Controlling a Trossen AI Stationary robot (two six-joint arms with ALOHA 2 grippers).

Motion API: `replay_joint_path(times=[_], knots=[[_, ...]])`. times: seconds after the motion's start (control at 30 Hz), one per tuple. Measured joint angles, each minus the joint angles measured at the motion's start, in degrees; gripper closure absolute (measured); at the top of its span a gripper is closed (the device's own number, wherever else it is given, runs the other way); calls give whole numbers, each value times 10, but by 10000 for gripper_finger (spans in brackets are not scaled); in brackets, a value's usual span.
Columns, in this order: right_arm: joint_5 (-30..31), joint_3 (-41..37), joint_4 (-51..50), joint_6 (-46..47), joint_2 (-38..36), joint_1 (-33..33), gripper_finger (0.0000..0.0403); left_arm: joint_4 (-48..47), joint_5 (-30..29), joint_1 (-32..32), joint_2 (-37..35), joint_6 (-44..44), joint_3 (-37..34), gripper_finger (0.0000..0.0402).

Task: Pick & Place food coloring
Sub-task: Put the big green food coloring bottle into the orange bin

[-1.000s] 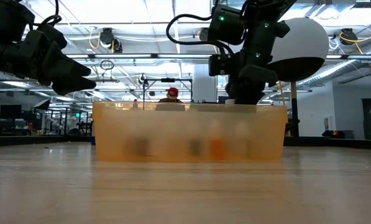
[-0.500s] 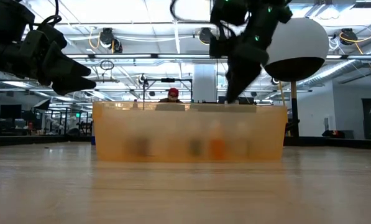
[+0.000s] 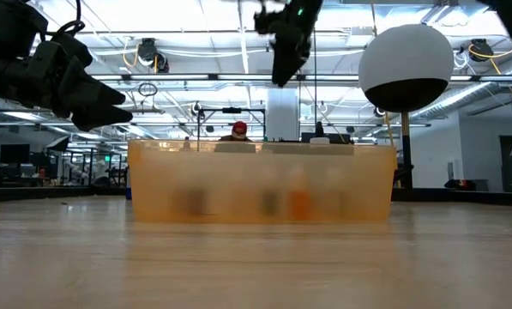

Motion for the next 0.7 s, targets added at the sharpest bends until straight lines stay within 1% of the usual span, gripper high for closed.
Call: replay_joint_path(times=[0.07, 0.17, 0.23, 0.43, 0.63, 0.7], knots=[[-15, 21, -2, -17, 32, -16, 119, 0, 0, 0, 0, 0, 0, 78], [-57, 20, 1, -43, 72, -28, 119, 0, 0, 0, 0, 0, 0, 78], [-73, 21, 2, -62, 96, -29, 119, 0, 0, 0, 0, 0, 0, 78], [-76, 20, 19, -104, 151, -29, 119, 0, 0, 0, 0, 0, 0, 78], [-80, 21, 24, -112, 171, -32, 119, -1, 0, 0, 0, 0, 0, 78], [-92, 17, 28, -111, 171, -32, 119, 0, 0, 0, 0, 0, 0, 78]])
